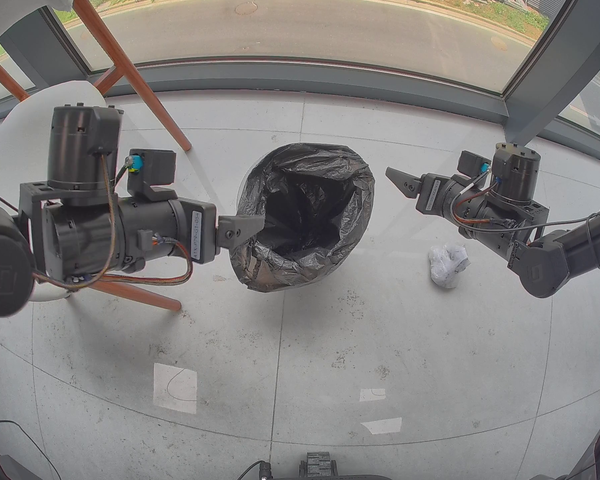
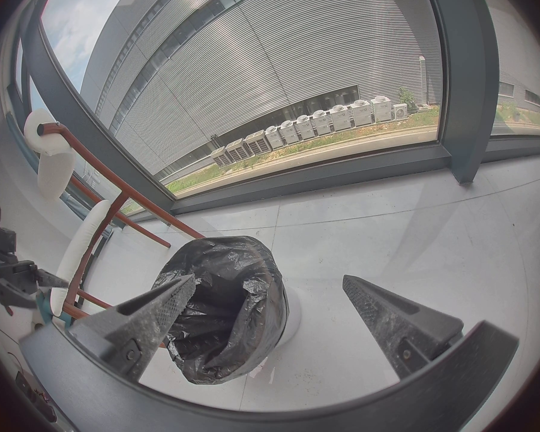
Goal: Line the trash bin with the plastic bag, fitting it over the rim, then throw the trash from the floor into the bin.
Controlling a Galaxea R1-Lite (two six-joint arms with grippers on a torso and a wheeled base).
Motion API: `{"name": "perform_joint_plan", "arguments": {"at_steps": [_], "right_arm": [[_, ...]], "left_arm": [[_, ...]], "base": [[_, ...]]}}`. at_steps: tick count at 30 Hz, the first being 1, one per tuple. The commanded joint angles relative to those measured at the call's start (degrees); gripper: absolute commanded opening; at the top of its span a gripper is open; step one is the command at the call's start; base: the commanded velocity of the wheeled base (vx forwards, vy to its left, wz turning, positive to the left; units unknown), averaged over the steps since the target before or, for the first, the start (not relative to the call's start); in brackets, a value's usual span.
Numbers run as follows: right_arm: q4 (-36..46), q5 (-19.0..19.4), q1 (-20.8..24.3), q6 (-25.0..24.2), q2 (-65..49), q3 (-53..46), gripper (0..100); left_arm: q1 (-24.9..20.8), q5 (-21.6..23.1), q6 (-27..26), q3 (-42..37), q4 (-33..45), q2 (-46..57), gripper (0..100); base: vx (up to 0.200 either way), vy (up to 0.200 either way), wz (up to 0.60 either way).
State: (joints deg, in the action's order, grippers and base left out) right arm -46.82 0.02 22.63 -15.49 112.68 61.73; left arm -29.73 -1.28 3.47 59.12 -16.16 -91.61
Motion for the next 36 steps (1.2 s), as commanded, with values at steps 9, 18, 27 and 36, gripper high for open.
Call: {"name": "perform_joint_plan", "arguments": {"at_steps": [9,18,27,36], "right_arm": [[-1.25,-0.55,3.39,0.03,-0.53,-1.18,100],[-1.25,-0.55,3.83,0.03,-1.94,-1.62,100],[-1.25,-0.64,4.01,-0.06,-1.67,-1.62,100],[-1.25,-0.64,4.27,0.03,-1.58,-1.53,100]], "left_arm": [[5.83,-2.76,-1.98,-4.72,-23.56,-18.25,100],[6.27,-2.76,-2.33,3.63,-23.74,-22.91,100],[6.44,-2.85,-2.33,5.12,-24.09,-24.49,100],[6.18,-2.85,-4.7,8.99,-25.85,-28.53,100]], "base": [[0.0,0.0,0.0],[0.0,0.0,0.0],[0.0,0.0,0.0],[0.0,0.0,0.0]]}}
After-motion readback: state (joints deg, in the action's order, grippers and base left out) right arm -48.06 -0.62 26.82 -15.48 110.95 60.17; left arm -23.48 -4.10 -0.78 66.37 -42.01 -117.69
